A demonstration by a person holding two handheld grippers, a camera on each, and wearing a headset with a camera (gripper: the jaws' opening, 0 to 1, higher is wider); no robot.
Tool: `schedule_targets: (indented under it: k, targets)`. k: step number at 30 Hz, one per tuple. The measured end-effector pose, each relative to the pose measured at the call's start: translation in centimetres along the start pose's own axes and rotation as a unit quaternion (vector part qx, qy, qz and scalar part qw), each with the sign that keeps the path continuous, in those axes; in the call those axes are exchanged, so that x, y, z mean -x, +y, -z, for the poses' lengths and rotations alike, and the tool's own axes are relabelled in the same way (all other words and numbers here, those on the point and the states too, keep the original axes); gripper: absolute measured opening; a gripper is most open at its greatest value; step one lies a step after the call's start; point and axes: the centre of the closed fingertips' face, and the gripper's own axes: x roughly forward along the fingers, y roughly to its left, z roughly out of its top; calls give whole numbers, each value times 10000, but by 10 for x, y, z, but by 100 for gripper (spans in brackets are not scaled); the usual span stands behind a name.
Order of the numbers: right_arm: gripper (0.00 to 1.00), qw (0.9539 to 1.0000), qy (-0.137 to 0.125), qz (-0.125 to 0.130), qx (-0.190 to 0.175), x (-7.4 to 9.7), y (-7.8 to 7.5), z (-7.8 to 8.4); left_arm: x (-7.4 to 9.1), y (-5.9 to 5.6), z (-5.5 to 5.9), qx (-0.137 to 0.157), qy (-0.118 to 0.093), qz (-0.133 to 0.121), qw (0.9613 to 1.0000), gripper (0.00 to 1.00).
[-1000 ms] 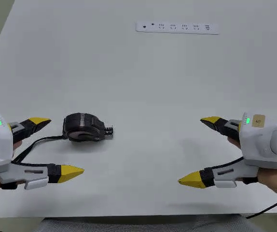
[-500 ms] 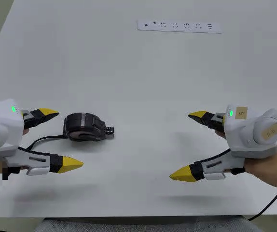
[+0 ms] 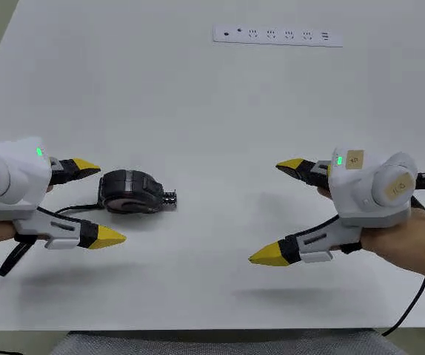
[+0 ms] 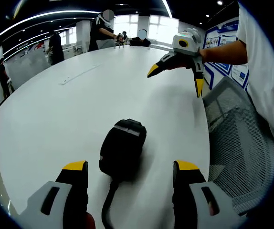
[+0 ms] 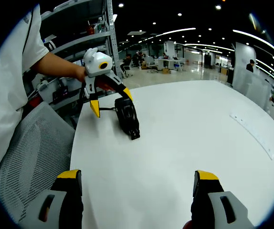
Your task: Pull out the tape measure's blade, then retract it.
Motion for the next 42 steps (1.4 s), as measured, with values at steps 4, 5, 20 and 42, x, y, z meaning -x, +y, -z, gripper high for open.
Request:
schedule_targets:
  k: [4, 5, 20, 42]
  targets:
    - [96, 10000, -34, -18, -4, -3, 1, -3, -3, 3, 1, -150, 93, 10, 9998, 62]
    - [96, 10000, -39, -19, -4, -3, 2, -3, -3, 4, 1, -165, 101, 15, 9998, 61]
    - [96, 9999, -48, -69, -79, -5, 7, -1, -11, 9, 5, -487, 234, 82, 9985, 35]
    - [85, 9999, -40, -30, 101, -18, 1, -6, -13, 15, 7, -841, 389, 192, 9955, 25]
